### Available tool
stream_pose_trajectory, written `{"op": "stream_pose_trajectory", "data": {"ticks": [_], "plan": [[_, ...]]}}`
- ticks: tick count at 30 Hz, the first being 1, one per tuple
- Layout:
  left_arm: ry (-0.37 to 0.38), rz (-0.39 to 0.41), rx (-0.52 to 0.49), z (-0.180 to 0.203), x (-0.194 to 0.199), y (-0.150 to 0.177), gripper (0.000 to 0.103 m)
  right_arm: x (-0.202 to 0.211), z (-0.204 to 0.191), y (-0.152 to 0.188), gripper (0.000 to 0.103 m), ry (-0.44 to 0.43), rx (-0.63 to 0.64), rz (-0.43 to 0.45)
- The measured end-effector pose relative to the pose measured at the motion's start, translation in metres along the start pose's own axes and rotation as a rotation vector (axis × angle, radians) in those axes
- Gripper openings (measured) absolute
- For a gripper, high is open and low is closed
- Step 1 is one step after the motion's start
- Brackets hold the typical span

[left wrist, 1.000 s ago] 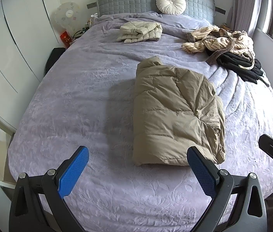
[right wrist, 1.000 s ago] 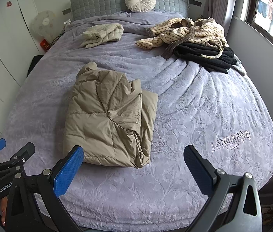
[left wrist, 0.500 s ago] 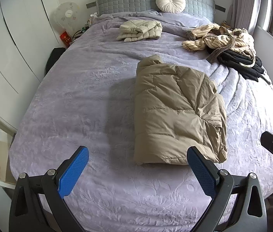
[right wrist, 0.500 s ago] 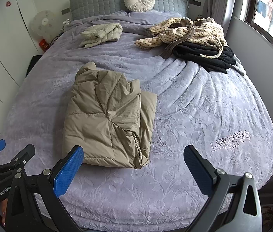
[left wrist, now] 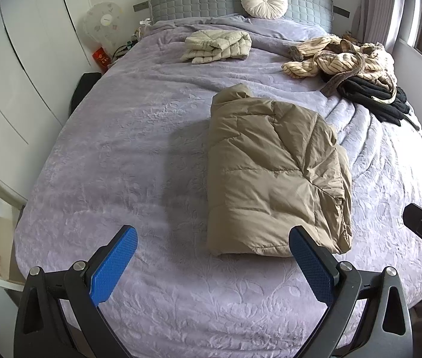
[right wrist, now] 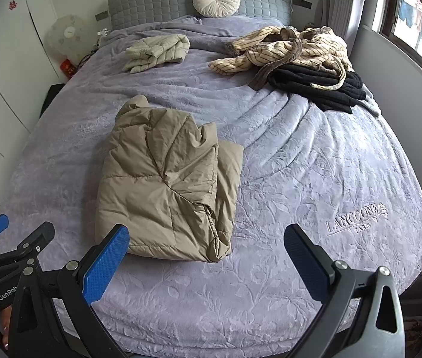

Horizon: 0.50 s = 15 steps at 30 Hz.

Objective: Fold large clothes

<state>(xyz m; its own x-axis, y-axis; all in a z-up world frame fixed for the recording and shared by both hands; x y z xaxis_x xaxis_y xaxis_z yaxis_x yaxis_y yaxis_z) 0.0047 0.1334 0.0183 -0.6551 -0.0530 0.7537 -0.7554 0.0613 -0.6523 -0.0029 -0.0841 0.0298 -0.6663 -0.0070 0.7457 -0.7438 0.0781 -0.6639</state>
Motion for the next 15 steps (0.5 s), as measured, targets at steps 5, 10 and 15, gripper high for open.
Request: {"op": "stream_pose_trajectory", "data": {"ticks": [5, 10, 15], "plan": [[-0.001, -0.001, 0.002, 0.0005, -0.0008, -0.0004, 0.102, -0.0004, 0.0001, -0.0002, 0.103, 0.000, 0.000, 0.000], [-0.001, 0.000, 0.000, 0.0004, -0.0010, -0.0007, 0.102, -0.0006, 0.0000, -0.0005, 0.103, -0.001, 0.001, 0.000], [-0.002, -0.001, 0.002, 0.0000, -0.0019, -0.0010, 0.102, -0.0010, 0.0003, -0.0012, 0.103, 0.000, 0.001, -0.001]]}}
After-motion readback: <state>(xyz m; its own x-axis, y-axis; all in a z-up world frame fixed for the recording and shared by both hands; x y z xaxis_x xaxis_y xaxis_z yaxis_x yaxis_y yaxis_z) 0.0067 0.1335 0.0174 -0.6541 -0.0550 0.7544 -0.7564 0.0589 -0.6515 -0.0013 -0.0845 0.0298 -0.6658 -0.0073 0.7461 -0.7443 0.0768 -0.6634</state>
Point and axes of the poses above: each gripper's, at about its wrist camera, not at the fingertips, and x roughly against the way its jaws point, z to its right, y to its underside, the point moved 2 cm from there along -x, roughly the way its jaws point, and after that the axes turned 10 degrees about z, right-handed, at the moved point
